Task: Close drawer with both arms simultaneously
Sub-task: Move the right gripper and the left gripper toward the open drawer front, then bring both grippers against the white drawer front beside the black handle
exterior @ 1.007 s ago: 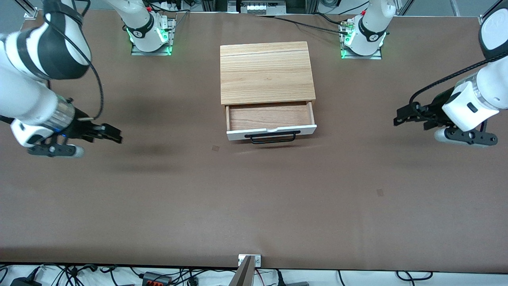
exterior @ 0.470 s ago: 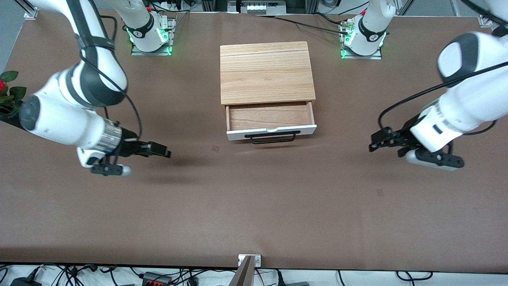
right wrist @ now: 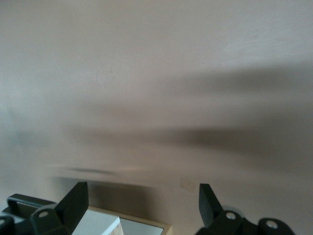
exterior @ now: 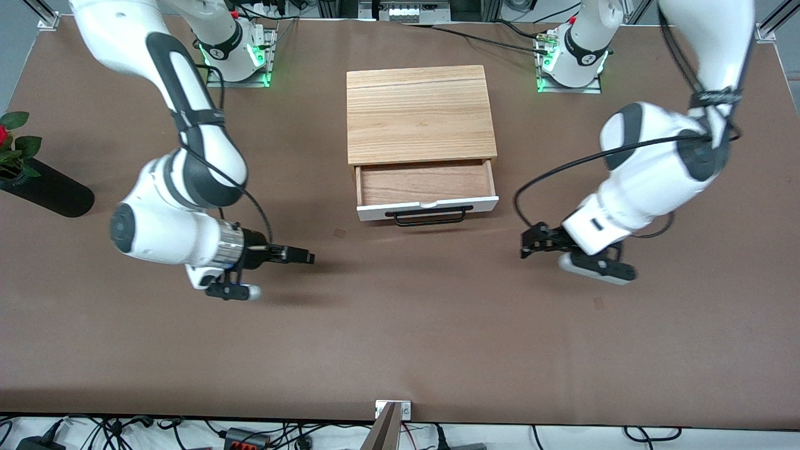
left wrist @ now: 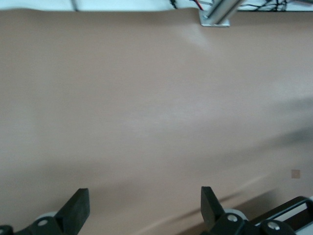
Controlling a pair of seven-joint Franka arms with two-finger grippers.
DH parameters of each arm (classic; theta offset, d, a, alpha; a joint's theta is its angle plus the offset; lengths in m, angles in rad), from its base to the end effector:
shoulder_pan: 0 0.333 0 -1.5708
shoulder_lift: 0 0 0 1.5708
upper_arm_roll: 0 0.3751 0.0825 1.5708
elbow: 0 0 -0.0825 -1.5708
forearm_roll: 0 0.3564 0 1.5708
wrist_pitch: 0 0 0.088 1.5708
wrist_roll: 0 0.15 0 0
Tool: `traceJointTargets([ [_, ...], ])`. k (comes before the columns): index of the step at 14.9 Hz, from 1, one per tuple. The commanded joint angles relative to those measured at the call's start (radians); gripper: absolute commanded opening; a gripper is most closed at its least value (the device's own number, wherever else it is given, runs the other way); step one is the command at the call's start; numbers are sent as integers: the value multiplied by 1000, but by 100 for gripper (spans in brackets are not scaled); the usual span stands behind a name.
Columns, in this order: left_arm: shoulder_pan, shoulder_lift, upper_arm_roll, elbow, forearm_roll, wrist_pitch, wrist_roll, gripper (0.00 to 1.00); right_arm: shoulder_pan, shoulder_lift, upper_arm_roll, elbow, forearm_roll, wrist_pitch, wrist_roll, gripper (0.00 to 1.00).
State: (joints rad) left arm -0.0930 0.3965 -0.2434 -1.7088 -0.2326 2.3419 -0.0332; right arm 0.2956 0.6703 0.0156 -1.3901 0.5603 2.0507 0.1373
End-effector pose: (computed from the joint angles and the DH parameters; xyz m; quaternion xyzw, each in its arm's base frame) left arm 0.6547 -0.2183 0.4204 0.9811 -0.0643 0.0930 0.1570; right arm 0.6943 0.2722 0.3430 -0.9673 0.0466 0.0602 0.2420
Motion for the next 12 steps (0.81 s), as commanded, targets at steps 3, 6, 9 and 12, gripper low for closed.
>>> traceJointTargets([
  [3,7,36,-95,-72,-145,53,-47,100,25,130,44,175,20,3,45,100],
  [6,9,33,-128,-126,-171,34,-47,100,14,141,43,172,154,-9,45,100],
  [9,7,36,-139,-141,-171,-43,-50,100,43,150,44,151,162,-15,53,100],
  [12,15,36,-140,-133,-177,-177,-39,100,68,150,46,109,168,-23,53,100],
])
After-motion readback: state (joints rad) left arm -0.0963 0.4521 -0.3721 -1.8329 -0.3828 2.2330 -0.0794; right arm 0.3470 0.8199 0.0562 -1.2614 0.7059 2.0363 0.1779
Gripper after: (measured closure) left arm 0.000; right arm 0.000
